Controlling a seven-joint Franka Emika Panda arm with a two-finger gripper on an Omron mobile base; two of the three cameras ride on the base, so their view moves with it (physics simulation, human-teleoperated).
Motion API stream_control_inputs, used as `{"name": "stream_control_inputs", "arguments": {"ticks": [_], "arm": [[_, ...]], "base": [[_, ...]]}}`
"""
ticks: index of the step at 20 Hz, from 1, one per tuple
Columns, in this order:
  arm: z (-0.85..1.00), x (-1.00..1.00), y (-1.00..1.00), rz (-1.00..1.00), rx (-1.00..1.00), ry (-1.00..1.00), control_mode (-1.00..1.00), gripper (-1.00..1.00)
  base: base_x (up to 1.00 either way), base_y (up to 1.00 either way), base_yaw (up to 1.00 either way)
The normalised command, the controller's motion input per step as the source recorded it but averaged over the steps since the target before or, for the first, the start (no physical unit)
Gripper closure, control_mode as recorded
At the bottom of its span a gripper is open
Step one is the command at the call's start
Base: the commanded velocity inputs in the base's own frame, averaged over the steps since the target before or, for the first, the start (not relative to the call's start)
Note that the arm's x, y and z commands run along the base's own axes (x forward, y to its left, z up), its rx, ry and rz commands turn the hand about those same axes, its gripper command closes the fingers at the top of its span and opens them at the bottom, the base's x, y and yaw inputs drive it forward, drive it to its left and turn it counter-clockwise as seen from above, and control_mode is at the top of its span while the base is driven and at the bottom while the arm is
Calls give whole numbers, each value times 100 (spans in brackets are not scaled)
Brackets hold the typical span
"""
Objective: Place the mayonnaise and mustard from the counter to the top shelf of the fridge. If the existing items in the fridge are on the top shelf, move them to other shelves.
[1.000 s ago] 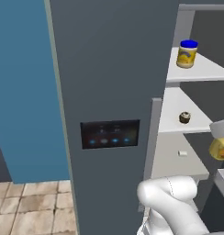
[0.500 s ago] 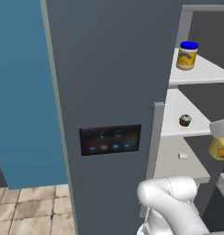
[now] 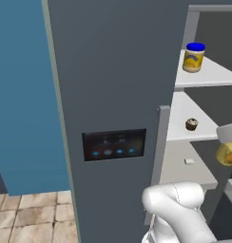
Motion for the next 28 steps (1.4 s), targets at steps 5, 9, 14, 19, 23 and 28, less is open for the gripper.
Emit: {"name": "stream_control_inputs", "arguments": {"ticks": [5,9,14,19,23,28], "arm": [[0,0,0,0,0,0,100,100],[0,0,0,0,0,0,100,100],[23,37,-27,-1,1,-8,-100,100],[44,77,15,0,0,-22,-100,100],[34,89,41,0,0,-25,-100,100],[12,93,14,0,0,-14,-100,100]], "base": [[5,-62,0],[7,-63,0],[5,-10,0],[0,0,0],[0,0,0],[0,0,0]]}}
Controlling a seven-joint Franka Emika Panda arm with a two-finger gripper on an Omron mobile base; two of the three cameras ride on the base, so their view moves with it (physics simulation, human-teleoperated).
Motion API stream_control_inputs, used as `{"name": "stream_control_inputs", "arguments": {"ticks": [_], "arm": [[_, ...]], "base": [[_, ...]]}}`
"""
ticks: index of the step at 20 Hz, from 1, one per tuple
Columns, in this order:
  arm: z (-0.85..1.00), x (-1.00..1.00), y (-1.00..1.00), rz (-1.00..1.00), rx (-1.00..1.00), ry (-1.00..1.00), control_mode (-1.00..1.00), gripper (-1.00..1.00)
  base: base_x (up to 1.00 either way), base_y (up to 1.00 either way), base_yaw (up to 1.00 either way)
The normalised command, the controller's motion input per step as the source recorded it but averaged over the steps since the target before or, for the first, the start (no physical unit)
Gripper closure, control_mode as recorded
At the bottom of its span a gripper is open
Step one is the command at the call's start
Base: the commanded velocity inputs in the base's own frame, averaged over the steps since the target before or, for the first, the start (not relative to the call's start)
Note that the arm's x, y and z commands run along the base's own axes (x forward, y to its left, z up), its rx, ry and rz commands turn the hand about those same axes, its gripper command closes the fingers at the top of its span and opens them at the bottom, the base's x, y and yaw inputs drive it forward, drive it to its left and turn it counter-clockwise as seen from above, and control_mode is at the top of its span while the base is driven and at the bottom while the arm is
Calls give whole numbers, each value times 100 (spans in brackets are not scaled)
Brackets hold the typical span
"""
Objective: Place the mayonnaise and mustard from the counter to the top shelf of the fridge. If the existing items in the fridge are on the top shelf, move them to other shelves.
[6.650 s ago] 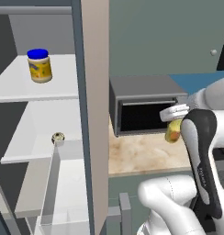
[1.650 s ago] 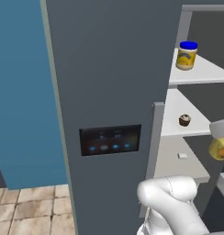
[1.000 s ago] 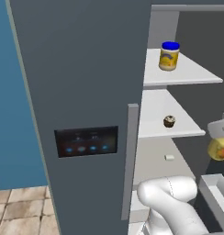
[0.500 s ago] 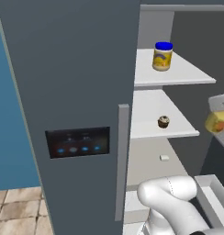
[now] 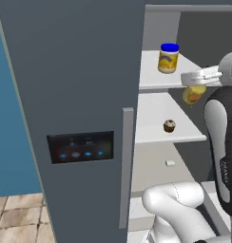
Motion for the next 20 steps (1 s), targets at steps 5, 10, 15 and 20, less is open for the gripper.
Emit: {"name": "stream_control_inputs", "arguments": {"ticks": [5,10,15,20], "arm": [[14,90,0,0,0,-2,-100,100],[13,76,0,0,0,9,-100,100],[0,33,-1,3,0,13,-100,100],[0,0,-1,2,0,1,-100,100]], "base": [[0,0,0],[0,0,0],[0,0,0],[0,0,0]]}}
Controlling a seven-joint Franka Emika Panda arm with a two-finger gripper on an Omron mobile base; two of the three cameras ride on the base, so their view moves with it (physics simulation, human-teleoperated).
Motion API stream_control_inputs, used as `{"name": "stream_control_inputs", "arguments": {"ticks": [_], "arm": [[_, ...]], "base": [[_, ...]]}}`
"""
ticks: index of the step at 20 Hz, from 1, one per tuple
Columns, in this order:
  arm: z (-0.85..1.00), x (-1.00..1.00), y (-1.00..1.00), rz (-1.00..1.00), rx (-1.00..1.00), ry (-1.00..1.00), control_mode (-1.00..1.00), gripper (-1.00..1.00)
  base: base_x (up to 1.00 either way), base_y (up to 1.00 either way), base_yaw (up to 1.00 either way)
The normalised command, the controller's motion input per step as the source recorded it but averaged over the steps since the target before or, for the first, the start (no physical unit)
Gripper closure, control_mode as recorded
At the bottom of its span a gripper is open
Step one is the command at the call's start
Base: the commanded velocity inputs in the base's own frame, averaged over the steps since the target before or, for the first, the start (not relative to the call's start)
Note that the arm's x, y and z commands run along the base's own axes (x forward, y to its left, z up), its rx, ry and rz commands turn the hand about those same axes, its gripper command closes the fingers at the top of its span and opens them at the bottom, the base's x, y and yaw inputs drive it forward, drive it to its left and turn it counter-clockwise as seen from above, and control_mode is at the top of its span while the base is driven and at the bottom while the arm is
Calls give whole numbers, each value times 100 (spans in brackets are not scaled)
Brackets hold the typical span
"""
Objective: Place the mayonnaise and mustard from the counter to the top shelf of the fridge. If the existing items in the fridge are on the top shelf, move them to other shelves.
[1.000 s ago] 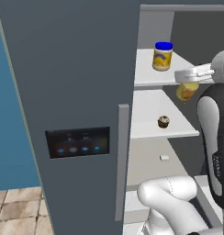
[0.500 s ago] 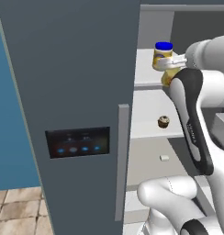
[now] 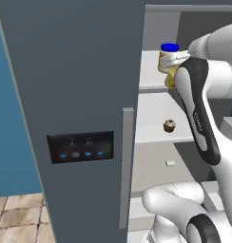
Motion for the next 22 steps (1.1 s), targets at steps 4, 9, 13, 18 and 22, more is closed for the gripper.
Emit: {"name": "stream_control_inputs", "arguments": {"ticks": [4,9,13,18,22], "arm": [[-1,21,0,0,0,0,-100,100],[0,47,0,0,0,0,-100,100],[-5,50,0,0,0,1,-100,100],[-23,45,0,0,-3,3,-100,100],[-11,41,0,0,-2,5,-100,100]], "base": [[0,0,0],[0,0,0],[0,0,0],[0,0,0],[0,0,0]]}}
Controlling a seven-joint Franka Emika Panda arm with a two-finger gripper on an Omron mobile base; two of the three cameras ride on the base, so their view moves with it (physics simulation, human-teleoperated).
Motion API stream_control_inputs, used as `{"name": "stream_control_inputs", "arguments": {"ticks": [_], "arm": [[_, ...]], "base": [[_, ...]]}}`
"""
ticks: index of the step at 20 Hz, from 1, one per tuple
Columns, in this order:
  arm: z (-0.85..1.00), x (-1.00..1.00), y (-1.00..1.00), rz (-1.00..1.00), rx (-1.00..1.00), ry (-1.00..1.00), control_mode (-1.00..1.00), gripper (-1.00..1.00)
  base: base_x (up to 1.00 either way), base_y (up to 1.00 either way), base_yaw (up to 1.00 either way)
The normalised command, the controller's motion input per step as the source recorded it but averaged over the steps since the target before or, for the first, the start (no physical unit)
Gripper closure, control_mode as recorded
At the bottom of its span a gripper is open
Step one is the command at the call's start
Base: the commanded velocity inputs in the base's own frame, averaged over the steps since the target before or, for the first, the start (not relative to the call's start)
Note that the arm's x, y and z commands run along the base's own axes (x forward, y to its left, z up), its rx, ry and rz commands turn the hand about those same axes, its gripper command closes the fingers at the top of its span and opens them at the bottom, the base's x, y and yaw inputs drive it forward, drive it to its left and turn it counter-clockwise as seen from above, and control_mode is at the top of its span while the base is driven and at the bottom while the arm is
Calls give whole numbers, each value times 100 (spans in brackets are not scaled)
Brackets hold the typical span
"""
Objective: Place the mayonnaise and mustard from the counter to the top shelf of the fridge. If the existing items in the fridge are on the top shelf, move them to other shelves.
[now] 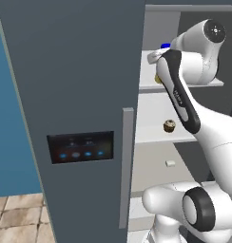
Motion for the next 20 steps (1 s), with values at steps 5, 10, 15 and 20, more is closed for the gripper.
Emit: {"name": "stream_control_inputs", "arguments": {"ticks": [5,10,15,20], "arm": [[-3,45,0,0,0,1,-100,100],[-2,42,-7,0,0,0,-100,100],[-29,23,-14,0,0,0,-100,100],[-26,16,-6,0,0,0,-100,100]], "base": [[0,0,0],[0,0,0],[0,0,0],[0,0,0]]}}
